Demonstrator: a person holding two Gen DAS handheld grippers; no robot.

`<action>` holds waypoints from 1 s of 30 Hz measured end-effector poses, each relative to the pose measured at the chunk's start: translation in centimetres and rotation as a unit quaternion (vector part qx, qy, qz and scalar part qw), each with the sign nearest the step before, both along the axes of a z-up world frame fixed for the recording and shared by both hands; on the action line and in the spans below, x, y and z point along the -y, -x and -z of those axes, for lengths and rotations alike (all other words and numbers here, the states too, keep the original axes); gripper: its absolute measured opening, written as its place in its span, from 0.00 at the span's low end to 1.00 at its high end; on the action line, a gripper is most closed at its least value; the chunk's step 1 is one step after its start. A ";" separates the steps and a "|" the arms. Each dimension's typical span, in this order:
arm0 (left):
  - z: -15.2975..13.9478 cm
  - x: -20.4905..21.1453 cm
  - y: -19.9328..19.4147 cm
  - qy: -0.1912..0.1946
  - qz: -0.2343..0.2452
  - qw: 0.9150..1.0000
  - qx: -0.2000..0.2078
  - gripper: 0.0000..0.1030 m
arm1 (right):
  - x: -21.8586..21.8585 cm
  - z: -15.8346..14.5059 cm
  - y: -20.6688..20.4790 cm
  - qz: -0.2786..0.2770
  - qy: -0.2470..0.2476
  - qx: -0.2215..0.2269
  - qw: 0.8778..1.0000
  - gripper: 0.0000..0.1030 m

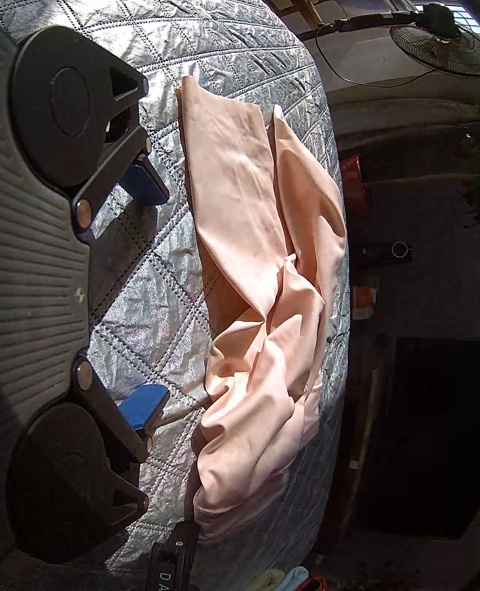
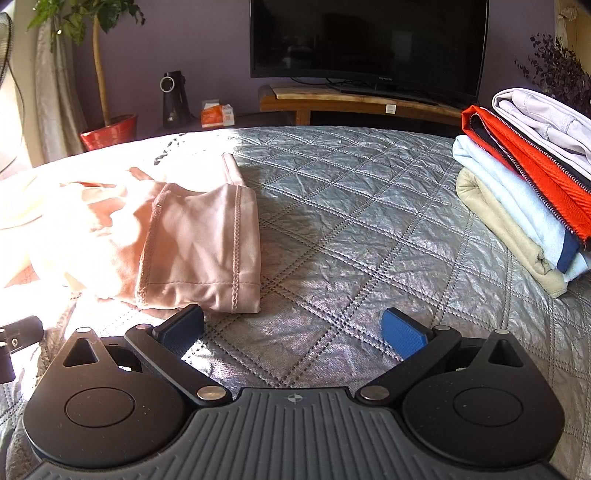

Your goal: Fold clothes

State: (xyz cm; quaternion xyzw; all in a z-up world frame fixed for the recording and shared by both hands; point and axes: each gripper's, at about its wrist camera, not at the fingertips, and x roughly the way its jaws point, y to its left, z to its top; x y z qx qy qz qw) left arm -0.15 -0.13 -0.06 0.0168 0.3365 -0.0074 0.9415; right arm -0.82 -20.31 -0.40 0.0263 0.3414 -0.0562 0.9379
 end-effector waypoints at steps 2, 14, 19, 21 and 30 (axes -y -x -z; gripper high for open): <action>0.0 0.0 0.0 0.000 0.000 1.000 0.000 1.00 | 0.0 0.0 0.0 0.000 0.000 0.000 1.000 1.00; 0.0 0.0 0.0 0.000 0.000 1.000 0.000 1.00 | 0.0 0.1 0.0 0.000 0.000 0.000 1.000 1.00; 0.0 0.0 -0.1 0.000 0.000 1.000 -0.001 1.00 | 0.0 0.2 -0.1 0.000 0.000 0.000 1.000 1.00; 0.1 0.1 -0.3 0.000 0.000 1.000 -0.001 1.00 | -0.1 0.1 0.1 0.000 0.000 0.000 1.000 1.00; -1.7 -1.2 -0.7 0.032 -0.010 0.998 -0.057 0.97 | -0.7 -0.6 0.1 -0.023 0.019 -0.038 0.999 1.00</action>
